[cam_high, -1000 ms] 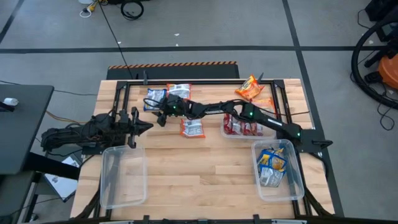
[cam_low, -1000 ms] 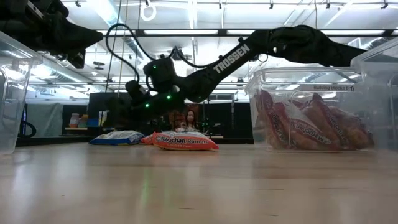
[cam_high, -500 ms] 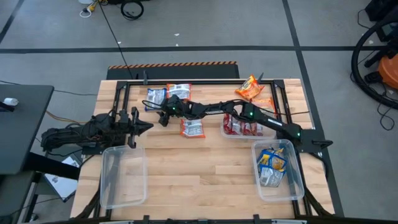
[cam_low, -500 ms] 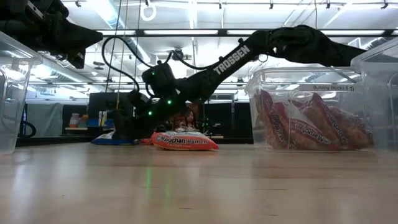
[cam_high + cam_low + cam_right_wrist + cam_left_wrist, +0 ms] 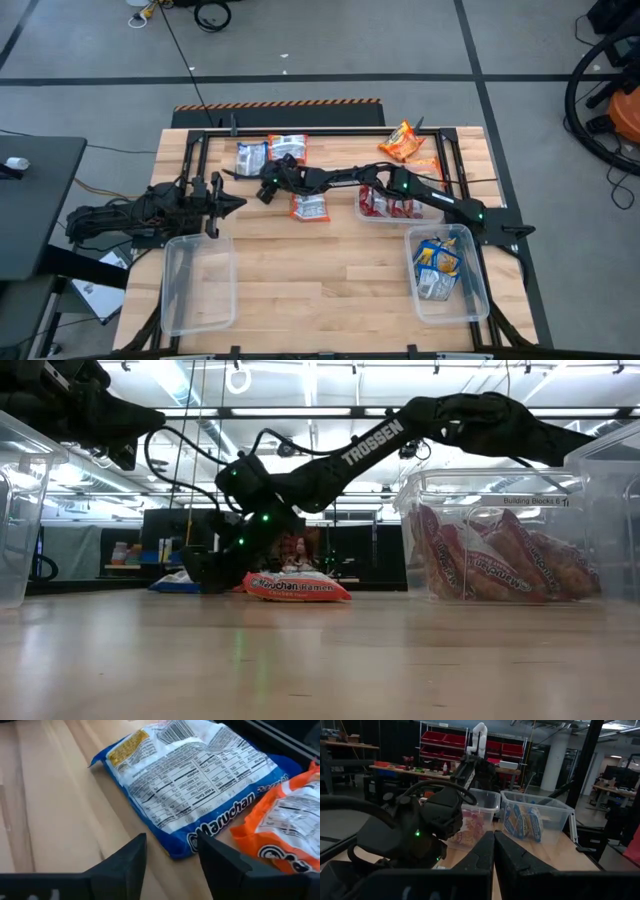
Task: Sort Maruchan noodles
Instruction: Put the blue noodle pack into the bottom right container
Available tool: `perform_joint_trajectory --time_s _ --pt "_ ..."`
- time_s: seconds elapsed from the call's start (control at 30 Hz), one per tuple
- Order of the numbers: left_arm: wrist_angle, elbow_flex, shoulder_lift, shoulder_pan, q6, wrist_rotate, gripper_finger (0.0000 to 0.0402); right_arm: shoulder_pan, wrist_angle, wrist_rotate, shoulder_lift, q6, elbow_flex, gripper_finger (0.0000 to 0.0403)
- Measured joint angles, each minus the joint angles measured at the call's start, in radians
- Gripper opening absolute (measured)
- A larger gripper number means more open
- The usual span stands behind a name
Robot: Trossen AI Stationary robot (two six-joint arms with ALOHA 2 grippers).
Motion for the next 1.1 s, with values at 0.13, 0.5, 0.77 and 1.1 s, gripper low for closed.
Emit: perform_joint_trajectory --time_s 0.13,0.5,0.77,1.1 --pt "0.0 0.0 0.0 0.0 0.0 0.0 0.0014 0.0 -0.003 -0.005 0.0 0.012 0.0 0.0132" --pt "0.0 0.0 0.0 0.0 0.0 0.0 0.0014 0.004 -0.029 -0.056 -0.013 0.031 0.001 0.0023" --pt "0.0 0.0 0.0 0.0 0.0 0.0 0.0014 0.021 -0.159 -0.065 -0.138 0.039 -0.002 0.0009" --pt "0.0 0.0 0.0 0.0 0.0 0.0 0.0014 0.03 -0.327 -0.062 -0.344 0.039 0.0 0.001"
